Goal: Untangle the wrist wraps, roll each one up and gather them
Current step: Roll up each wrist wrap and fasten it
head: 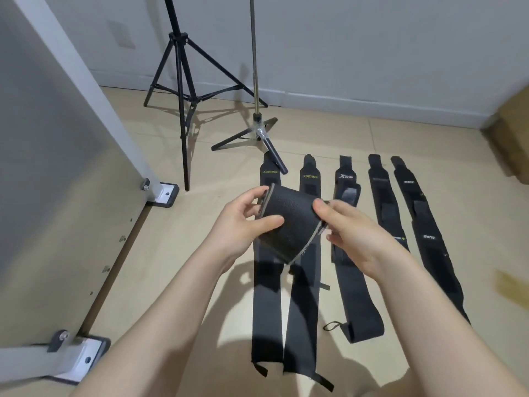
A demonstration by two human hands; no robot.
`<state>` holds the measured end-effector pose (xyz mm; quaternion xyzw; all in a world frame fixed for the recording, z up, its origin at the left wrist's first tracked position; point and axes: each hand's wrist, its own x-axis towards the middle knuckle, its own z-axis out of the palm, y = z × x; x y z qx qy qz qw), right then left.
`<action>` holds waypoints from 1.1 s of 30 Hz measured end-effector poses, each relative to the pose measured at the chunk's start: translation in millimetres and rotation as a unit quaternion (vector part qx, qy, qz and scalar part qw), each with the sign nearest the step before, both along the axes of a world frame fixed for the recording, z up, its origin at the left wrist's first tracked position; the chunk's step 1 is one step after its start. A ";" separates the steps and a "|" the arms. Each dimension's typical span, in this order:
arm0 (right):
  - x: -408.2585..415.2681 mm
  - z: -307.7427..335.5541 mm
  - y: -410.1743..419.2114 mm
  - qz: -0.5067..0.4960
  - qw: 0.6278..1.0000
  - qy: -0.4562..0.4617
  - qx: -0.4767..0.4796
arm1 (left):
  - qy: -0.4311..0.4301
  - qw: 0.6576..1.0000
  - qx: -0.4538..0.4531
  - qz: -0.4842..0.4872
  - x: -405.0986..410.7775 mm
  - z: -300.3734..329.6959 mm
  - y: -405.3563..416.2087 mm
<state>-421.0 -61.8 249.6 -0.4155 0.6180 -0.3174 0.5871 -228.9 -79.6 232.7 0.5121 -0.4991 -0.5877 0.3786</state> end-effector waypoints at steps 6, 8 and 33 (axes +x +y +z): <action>3.3 -6.7 0.3 0.023 0.994 0.040 -0.096 | 0.060 0.997 0.044 0.032 -0.3 -6.2 -2.0; 4.9 -11.1 -3.7 0.008 0.995 0.030 -0.099 | 0.057 0.996 0.052 0.040 -0.1 -8.4 -3.2; 18.2 -25.3 -24.5 0.041 0.995 -0.023 -0.091 | -0.070 0.996 0.017 0.047 5.8 -21.2 -20.1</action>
